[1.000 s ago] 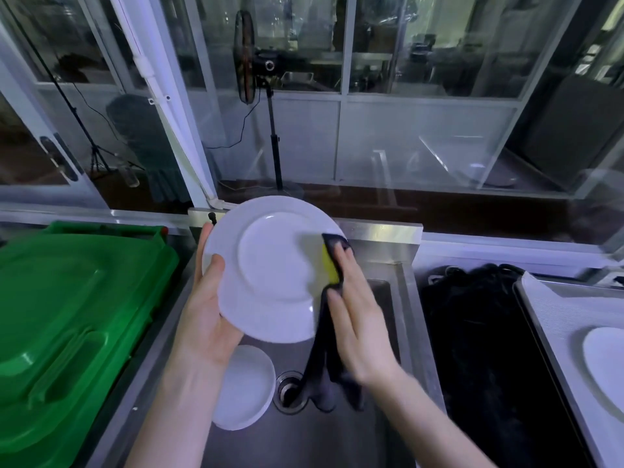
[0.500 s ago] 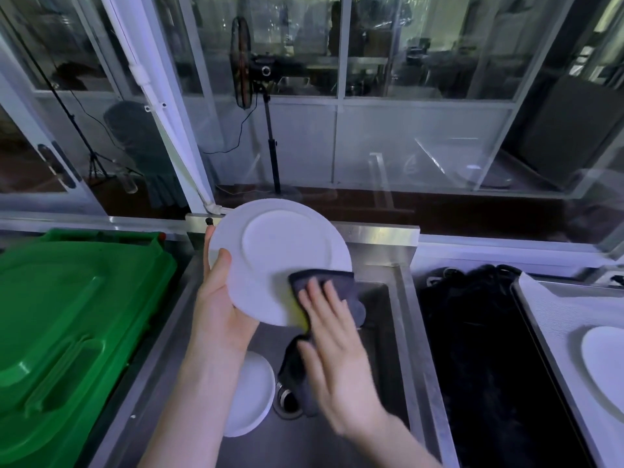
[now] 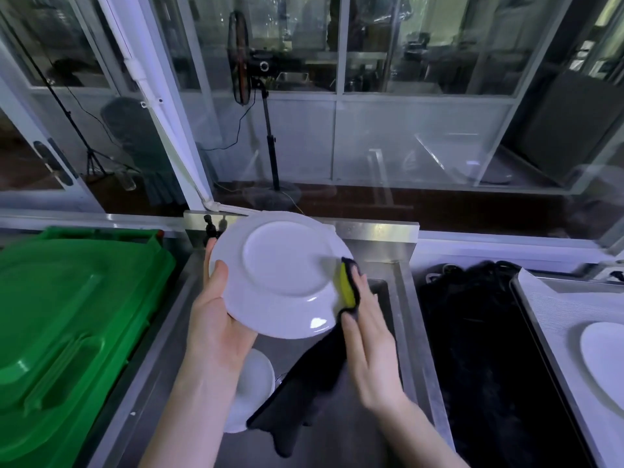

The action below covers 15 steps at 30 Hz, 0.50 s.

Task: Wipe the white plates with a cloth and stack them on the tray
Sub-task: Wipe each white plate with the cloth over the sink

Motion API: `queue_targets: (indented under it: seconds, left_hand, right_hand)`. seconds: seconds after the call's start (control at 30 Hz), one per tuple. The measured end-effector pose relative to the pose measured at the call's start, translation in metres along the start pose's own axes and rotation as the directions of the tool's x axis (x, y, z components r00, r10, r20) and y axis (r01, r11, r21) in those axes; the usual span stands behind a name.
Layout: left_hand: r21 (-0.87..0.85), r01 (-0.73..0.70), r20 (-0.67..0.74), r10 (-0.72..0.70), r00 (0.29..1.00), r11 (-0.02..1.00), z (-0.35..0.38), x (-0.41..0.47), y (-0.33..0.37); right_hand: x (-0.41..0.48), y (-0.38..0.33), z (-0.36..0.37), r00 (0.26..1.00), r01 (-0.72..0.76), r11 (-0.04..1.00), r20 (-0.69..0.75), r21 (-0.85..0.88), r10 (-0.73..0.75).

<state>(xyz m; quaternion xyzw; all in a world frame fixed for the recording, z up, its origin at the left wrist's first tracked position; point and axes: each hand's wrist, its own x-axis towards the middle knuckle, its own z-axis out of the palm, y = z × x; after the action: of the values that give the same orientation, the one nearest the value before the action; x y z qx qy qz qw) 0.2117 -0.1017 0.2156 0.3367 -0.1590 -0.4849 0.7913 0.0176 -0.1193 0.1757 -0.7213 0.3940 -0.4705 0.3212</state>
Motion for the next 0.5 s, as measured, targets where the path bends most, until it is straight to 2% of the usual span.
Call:
queue_targets:
  seconds: [0.07,0.13,0.17,0.23,0.3,0.4,0.5]
  left_hand:
    - [-0.025,-0.01,-0.003,0.01,1.0,1.0,0.003,-0.001,0.001]
    - [-0.059,-0.032,-0.016,0.032,0.999,0.998,0.011,0.0,0.0]
    - [-0.062,-0.044,-0.021,0.042,0.999,0.997,0.015,0.001,-0.001]
    - [-0.033,-0.044,-0.014,0.043,0.999,0.998,0.024,0.0,-0.007]
    - [-0.006,-0.03,0.007,0.03,1.0,1.0,0.029,-0.005,-0.014]
    - [0.025,-0.001,0.057,-0.001,0.998,1.0,0.027,-0.013,-0.014]
    - [0.034,0.005,0.088,-0.008,0.996,0.999,0.019,-0.014,-0.005]
  right_hand:
    - [0.002,-0.008,-0.001,0.999,0.032,0.999,-0.007,-0.016,-0.032]
    - [-0.01,-0.019,0.007,0.971,0.235,0.96,0.089,-0.151,-0.223]
    - [-0.017,-0.024,0.014,0.932,0.352,0.913,0.167,-0.205,-0.322]
    - [-0.022,-0.033,0.027,0.875,0.469,0.849,0.26,-0.245,-0.408]
    - [-0.007,-0.043,0.035,0.903,0.418,0.869,0.23,-0.265,-0.364]
    - [0.029,-0.056,0.031,0.971,0.214,0.953,0.157,-0.214,-0.182]
    - [0.047,-0.044,0.016,0.988,0.078,0.98,0.142,-0.182,-0.052]
